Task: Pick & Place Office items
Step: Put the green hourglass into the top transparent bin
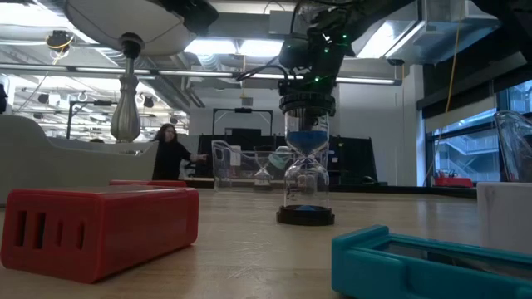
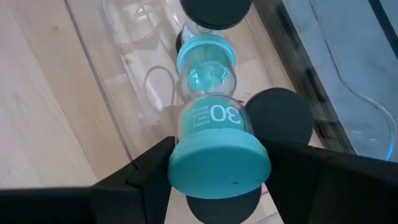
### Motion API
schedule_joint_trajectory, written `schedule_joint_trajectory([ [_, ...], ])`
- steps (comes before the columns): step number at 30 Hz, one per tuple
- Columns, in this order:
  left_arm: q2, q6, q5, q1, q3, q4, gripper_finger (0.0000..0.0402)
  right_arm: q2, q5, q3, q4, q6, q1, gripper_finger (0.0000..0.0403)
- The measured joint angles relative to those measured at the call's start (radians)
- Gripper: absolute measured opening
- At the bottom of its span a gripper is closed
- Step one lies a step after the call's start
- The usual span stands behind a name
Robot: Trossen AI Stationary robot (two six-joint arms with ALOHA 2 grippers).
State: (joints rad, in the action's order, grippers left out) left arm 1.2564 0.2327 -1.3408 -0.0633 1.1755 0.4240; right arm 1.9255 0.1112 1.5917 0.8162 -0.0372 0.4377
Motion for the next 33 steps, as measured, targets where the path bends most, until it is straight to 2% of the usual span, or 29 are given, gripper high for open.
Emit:
schedule_joint_trajectory([
  [7, 0.000, -0.013, 0.002, -0.020, 0.000, 0.000, 0.0303, 0.018, -0.049, -0.001, 0.003, 0.003, 0.000, 0.0208],
  [23, 0.000, -0.012, 0.004, -0.019, 0.000, 0.000, 0.0303, 0.038, -0.049, 0.000, -0.008, -0.001, -0.004, 0.0208],
  [33, 0.000, -0.010, 0.004, -0.019, 0.000, 0.007, 0.0303, 0.038, -0.050, 0.000, -0.025, -0.002, -0.004, 0.0226],
])
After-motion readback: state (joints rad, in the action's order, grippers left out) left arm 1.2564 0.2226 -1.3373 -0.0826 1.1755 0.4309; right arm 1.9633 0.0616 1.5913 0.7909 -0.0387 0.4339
